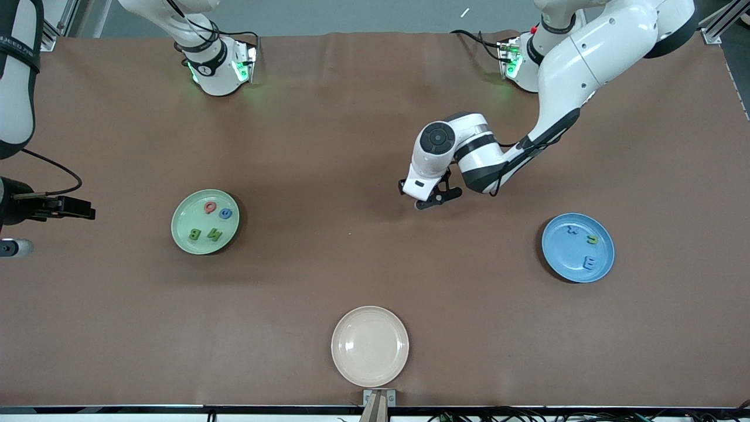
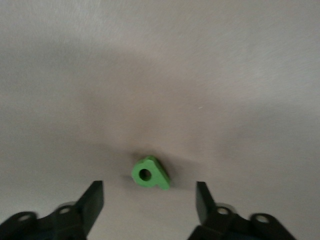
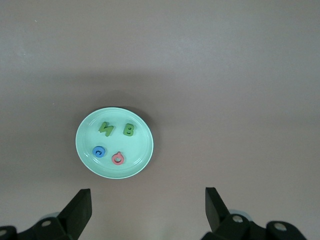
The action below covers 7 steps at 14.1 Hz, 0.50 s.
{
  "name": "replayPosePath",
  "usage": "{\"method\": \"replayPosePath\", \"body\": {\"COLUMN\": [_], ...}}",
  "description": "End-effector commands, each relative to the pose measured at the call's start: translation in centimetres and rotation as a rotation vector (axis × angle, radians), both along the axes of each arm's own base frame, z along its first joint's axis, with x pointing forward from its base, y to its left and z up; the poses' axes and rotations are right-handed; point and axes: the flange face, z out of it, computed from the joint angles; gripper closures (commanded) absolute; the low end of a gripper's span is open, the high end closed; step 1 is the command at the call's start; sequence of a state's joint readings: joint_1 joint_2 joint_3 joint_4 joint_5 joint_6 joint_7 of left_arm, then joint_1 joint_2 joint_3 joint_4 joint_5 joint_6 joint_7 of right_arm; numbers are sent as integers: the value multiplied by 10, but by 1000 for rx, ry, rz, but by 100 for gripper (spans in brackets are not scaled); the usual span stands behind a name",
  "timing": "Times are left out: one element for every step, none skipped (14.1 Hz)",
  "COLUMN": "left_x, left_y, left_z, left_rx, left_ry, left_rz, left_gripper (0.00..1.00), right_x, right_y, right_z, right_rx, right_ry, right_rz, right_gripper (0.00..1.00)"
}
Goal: Sort upper and lower case letters into plates
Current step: 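Grasp the green a with the left gripper while the right gripper withdraws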
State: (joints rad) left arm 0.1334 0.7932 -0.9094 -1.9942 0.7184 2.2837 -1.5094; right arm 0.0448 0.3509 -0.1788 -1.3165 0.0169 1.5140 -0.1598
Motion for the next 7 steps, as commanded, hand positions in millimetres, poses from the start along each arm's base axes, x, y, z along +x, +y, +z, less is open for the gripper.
{"method": "replayPosePath", "body": {"left_x": [-6, -5, -5, -6, -5, -4, -2], "left_y": [3, 5, 5, 4, 4, 3, 5], "left_z": [-8, -11, -13, -14, -14, -14, -15], "left_rx": [2, 6, 9, 13, 11, 6, 4], "left_ry": [0, 4, 3, 1, -1, -10, -21], "left_rz": [-18, -13, -16, -20, -18, -21, -27], "left_gripper": [29, 32, 33, 35, 37, 38, 40], "right_x": [-1, -4, -7, -8, -8, -8, -12], "right_y": [1, 0, 0, -8, -9, -7, -4], "right_z": [5, 2, 0, -1, -1, 0, 0], "right_rx": [0, 3, 20, 22, 21, 24, 29], "right_ry": [9, 31, 54, 54, 51, 51, 58], "right_rz": [9, 5, 0, -12, -14, -10, -16], "right_gripper": [0, 0, 0, 0, 0, 0, 0]}}
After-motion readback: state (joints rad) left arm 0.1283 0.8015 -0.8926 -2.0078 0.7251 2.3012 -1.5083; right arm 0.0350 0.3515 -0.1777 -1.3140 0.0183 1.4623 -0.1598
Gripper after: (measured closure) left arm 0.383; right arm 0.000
